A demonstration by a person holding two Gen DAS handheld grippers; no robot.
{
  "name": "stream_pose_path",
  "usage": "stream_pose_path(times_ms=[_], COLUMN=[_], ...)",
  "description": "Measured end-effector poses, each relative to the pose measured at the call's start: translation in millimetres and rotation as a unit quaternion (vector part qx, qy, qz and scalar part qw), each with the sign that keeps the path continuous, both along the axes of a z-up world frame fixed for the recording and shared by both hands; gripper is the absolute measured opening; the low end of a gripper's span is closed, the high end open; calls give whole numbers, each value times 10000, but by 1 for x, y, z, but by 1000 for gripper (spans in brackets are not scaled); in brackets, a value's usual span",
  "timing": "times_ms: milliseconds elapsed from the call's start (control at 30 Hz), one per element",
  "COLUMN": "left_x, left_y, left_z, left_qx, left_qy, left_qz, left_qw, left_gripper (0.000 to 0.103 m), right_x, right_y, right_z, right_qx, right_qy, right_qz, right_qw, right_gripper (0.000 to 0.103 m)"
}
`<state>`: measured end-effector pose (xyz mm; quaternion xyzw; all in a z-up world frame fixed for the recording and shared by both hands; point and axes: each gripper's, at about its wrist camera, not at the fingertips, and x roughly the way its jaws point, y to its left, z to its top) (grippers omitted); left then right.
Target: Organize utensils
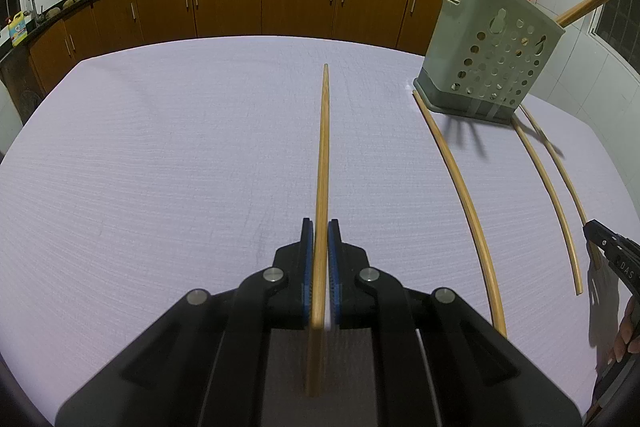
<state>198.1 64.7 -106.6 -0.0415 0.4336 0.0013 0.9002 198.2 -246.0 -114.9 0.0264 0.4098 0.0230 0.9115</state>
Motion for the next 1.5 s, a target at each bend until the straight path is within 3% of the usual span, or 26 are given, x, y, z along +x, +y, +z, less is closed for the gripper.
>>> stream_pose_path(times_ms=[800,1000,1200,1333,1500], left_x=[0,-3,-25,-34,-34], left_y=[1,-3,-3,2,2], left_z=[0,3,46,94,136], left_qx=[5,189,375,216,-6], left_qy=[-4,-36,-737,-1374,-1873], left_qz=[-3,-110,-345,-313,-369], left_qw=[10000,9998,9960,9898,9816], left_gripper=[10,8,8,8,7], right_x=[0,-2,-20,-26,-27], right_y=[0,-4,-7,-14,-16], right_z=[0,2,44,78,112], right_qx=[4,107,22,131,229], right_qy=[-3,-57,-1010,-1550,-2069], right_qz=[4,-23,-39,-115,-135], right_qw=[10000,9999,9949,9878,9780], right_gripper=[8,7,7,7,7])
